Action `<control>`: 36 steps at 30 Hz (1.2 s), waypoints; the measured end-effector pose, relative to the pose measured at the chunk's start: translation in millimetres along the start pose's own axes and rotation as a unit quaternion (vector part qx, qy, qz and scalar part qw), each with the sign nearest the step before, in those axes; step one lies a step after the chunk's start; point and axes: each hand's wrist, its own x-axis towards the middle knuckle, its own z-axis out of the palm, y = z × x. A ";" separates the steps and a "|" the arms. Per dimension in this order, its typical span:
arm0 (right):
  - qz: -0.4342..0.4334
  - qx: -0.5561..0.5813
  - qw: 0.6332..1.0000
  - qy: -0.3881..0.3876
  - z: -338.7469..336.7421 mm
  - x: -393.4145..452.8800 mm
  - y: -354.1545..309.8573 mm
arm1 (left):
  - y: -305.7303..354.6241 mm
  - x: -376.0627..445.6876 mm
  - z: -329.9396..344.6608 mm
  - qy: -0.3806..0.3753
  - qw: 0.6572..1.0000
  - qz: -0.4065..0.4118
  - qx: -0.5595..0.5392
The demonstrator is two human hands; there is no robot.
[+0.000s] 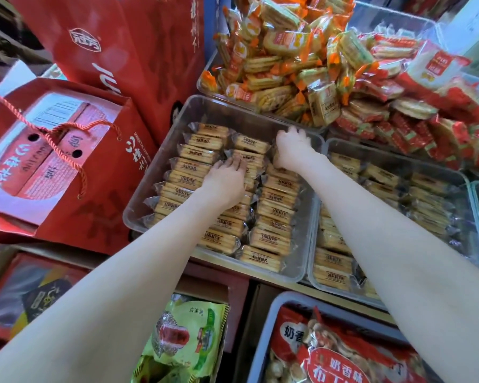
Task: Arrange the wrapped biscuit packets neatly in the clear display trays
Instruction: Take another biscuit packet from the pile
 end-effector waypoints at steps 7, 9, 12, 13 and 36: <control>0.007 0.015 0.999 0.044 4.5 -13.2 6.9 | -0.7 1.9 1.5 0.000 1.000 0.005 -0.002; -0.012 0.078 0.994 0.079 4.8 -22.0 12.1 | -1.0 3.0 1.7 0.002 1.000 0.007 0.000; -0.022 0.210 0.968 0.138 -15.8 -37.8 25.8 | -2.0 3.0 -3.4 -0.013 1.000 0.019 -0.009; -0.020 0.256 0.955 0.151 -26.7 -42.4 31.4 | -2.9 1.8 -8.7 -0.025 0.999 0.024 -0.024; -0.163 0.418 0.867 0.217 -81.5 -176.5 29.9 | 50.4 -120.8 -115.4 0.226 0.786 0.049 -0.573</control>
